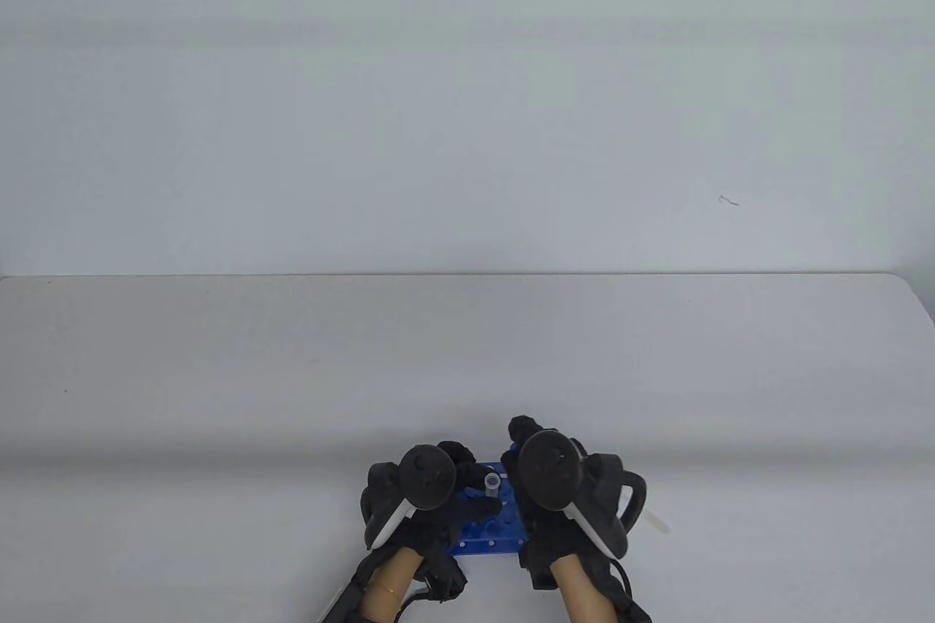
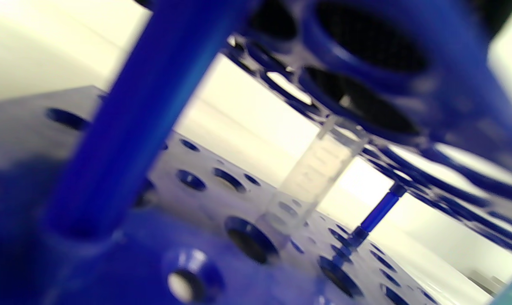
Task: Press a plastic transfer pipette bulb to move liquid between test tubes
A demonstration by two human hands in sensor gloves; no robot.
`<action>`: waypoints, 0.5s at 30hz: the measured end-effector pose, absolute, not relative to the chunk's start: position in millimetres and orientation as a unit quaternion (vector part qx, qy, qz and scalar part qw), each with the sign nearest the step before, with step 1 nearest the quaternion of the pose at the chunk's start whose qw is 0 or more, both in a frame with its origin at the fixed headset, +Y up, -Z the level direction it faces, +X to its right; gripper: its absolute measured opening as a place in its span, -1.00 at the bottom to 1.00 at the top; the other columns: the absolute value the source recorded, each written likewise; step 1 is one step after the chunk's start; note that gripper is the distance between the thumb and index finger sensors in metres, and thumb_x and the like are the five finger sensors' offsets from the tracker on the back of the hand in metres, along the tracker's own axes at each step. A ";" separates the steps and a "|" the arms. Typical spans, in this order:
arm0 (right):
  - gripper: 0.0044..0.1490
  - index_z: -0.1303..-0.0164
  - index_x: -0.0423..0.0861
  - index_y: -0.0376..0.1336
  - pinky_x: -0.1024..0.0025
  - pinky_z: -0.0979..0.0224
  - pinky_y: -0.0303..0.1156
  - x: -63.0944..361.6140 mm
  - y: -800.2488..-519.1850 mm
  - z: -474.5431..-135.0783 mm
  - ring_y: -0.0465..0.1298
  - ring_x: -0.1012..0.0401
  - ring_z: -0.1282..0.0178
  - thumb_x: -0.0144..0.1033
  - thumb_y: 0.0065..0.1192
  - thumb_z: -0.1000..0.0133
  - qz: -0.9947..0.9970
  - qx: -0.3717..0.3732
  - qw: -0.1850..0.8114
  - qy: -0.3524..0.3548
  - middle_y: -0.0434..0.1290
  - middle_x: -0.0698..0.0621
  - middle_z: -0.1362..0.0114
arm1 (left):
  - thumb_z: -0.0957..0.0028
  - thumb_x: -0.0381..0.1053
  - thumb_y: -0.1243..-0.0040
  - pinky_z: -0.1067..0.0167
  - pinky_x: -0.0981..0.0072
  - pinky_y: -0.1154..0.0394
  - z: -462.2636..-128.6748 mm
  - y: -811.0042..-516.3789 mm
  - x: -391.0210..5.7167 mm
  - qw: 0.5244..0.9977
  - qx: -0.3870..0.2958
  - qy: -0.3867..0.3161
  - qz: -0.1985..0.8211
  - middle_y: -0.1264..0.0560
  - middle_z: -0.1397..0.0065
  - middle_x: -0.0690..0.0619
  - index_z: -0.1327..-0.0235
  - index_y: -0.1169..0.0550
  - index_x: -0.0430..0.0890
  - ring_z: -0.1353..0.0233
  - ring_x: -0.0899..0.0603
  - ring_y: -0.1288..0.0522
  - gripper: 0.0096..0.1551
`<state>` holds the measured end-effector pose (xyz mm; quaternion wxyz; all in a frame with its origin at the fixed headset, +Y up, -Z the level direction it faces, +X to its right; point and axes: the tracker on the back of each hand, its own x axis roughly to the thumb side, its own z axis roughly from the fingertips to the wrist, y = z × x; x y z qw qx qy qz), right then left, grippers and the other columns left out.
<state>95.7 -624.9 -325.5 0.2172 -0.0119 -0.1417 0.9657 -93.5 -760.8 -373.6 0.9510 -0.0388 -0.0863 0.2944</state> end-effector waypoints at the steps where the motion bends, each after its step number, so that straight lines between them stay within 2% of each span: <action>1: -0.33 -0.17 -0.11 0.45 0.24 0.10 0.57 107.6 -618.4 -324.3 0.67 0.17 0.22 -0.14 0.36 0.14 0.961 -0.018 0.233 -0.148 0.72 -0.09 -0.04 | 0.39 0.35 -0.35 -0.63 0.01 0.03 -373.5 -760.7 -93.4 0.951 -0.039 -0.087 0.294 -0.29 -0.46 0.33 0.00 -0.61 0.42 -0.39 0.01 -0.14 -0.42; 4: -0.32 -0.12 -0.13 0.48 0.25 0.15 0.58 134.2 -614.4 -327.3 0.69 0.18 0.28 -0.09 0.36 0.16 0.957 -0.022 0.250 -0.141 0.75 -0.07 0.06 | 0.38 0.35 -0.35 -0.63 0.02 0.03 -373.6 -760.6 -93.5 0.951 -0.039 -0.087 0.293 -0.29 -0.46 0.33 -0.01 -0.61 0.42 -0.39 0.01 -0.14 -0.42; 7: -0.33 -0.10 -0.13 0.49 0.26 0.15 0.58 164.0 -627.1 -332.9 0.68 0.19 0.29 -0.07 0.36 0.17 0.974 -0.043 0.188 -0.117 0.74 -0.04 0.12 | 0.38 0.35 -0.35 -0.63 0.02 0.04 -373.5 -760.6 -93.4 0.952 -0.039 -0.088 0.292 -0.29 -0.46 0.33 -0.01 -0.60 0.42 -0.39 0.01 -0.14 -0.42; 11: -0.32 -0.11 -0.11 0.47 0.26 0.13 0.57 193.5 -672.2 -342.0 0.67 0.19 0.27 -0.06 0.37 0.18 0.990 -0.055 0.117 -0.054 0.72 -0.03 0.11 | 0.38 0.35 -0.35 -0.63 0.02 0.04 -373.6 -760.6 -93.5 0.952 -0.040 -0.088 0.292 -0.28 -0.46 0.33 -0.01 -0.60 0.43 -0.39 0.01 -0.14 -0.42; 15: -0.33 -0.16 -0.07 0.43 0.25 0.09 0.56 205.8 -711.9 -354.0 0.66 0.16 0.19 -0.12 0.40 0.18 0.990 -0.056 0.119 0.043 0.70 -0.07 0.00 | 0.38 0.35 -0.34 -0.64 0.01 0.04 -373.4 -760.6 -93.4 0.952 -0.040 -0.089 0.291 -0.28 -0.47 0.33 -0.02 -0.60 0.43 -0.40 0.01 -0.13 -0.42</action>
